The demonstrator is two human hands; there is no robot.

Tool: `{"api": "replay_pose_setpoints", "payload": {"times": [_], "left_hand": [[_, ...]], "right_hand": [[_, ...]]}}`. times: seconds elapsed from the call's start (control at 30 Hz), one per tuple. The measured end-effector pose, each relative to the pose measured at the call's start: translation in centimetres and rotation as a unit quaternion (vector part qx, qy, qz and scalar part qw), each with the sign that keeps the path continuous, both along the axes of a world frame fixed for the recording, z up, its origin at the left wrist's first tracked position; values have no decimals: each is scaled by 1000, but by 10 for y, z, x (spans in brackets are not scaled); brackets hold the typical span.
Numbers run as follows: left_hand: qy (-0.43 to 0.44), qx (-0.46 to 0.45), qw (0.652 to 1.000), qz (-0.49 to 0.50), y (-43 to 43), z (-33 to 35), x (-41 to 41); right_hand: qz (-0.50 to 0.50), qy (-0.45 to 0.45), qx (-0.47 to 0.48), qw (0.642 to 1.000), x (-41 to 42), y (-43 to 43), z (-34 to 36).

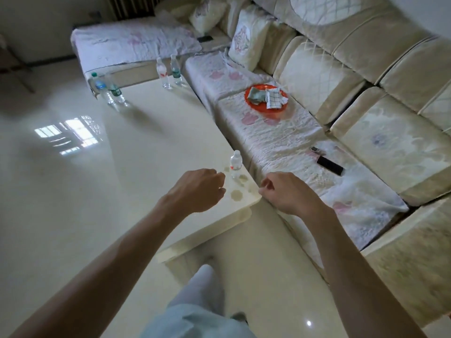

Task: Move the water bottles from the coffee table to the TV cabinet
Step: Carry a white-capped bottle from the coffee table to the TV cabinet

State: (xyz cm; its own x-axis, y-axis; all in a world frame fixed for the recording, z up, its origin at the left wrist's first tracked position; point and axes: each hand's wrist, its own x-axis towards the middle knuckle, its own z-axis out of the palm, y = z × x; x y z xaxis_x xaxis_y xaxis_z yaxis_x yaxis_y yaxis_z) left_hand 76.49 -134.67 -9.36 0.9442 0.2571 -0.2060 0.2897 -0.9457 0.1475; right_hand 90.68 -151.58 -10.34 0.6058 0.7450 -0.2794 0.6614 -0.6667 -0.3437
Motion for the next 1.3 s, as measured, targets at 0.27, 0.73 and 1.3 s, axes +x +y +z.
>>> {"api": "replay_pose_setpoints", "payload": {"times": [0.27,0.73,1.3], "left_hand": [[59,-27,997,32,57,-56,82],[106,-123,977,136,125,-160,171],[80,-218,899,372,123,-274,225]], "right_hand": [[31,7,-59,998,83,54,-36],[64,81,-134,986,180,161,-145],[-10,206,-89,975,280,236,-376]]}}
